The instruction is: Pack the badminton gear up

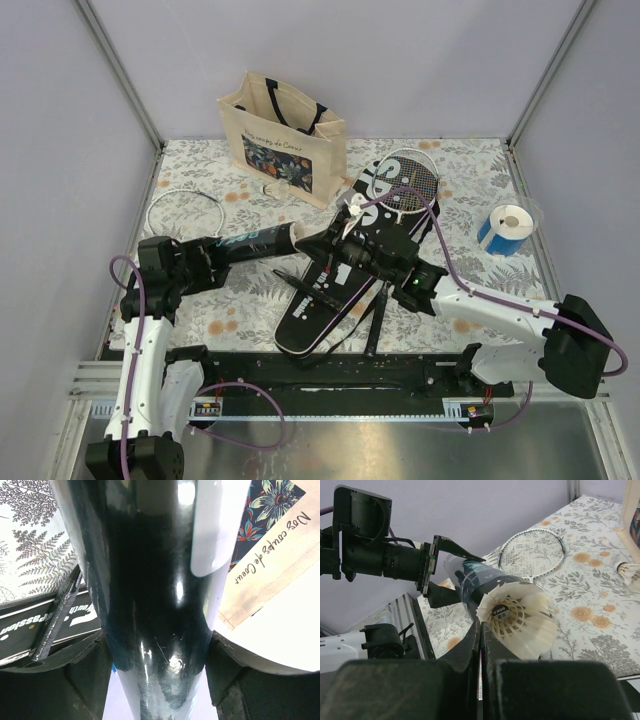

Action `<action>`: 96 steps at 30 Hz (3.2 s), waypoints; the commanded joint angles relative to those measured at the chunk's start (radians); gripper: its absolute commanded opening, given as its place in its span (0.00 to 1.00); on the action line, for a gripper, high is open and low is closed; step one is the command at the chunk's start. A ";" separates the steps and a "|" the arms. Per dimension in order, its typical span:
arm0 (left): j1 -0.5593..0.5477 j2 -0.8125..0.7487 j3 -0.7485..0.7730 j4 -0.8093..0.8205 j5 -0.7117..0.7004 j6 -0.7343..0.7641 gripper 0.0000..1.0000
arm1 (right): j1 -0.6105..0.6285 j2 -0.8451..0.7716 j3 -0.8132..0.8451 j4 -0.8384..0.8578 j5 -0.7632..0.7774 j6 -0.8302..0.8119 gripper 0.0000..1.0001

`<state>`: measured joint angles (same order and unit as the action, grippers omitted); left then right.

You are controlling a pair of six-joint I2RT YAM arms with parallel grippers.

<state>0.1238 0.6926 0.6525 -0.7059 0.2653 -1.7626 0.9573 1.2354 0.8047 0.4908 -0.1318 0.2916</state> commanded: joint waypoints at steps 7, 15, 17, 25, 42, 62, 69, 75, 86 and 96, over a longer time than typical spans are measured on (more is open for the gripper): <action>0.002 -0.024 0.039 0.085 0.078 -0.017 0.19 | 0.034 0.125 0.074 0.181 -0.017 0.124 0.00; 0.002 -0.061 0.013 0.115 0.112 -0.046 0.18 | 0.035 0.153 0.004 0.321 -0.028 0.215 0.00; 0.002 -0.064 0.012 0.115 0.112 -0.047 0.18 | 0.034 0.141 -0.012 0.324 -0.012 0.215 0.00; 0.000 -0.065 0.012 0.132 0.121 -0.014 0.18 | 0.035 0.093 -0.050 0.307 0.070 0.251 0.00; 0.000 -0.039 0.030 0.207 0.186 0.078 0.18 | 0.034 0.165 0.056 0.162 0.069 0.402 0.00; 0.002 -0.033 0.024 0.198 0.175 0.095 0.18 | -0.002 -0.063 0.100 -0.147 0.107 0.298 0.39; 0.002 -0.038 0.033 0.180 0.172 0.104 0.18 | -0.043 -0.117 0.100 -0.222 0.093 0.268 0.42; 0.002 -0.041 0.042 0.169 0.166 0.107 0.18 | -0.078 -0.116 0.100 -0.262 0.044 0.261 0.45; 0.002 -0.039 0.050 0.164 0.152 0.114 0.18 | -0.091 -0.212 0.076 -0.267 -0.003 0.258 0.52; 0.002 -0.044 0.049 0.164 0.149 0.117 0.18 | -0.097 -0.231 0.013 -0.267 0.066 0.340 0.57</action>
<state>0.1257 0.6735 0.6464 -0.5995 0.3920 -1.6527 0.8738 0.9867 0.8440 0.2150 -0.1001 0.5877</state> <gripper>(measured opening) 0.685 0.609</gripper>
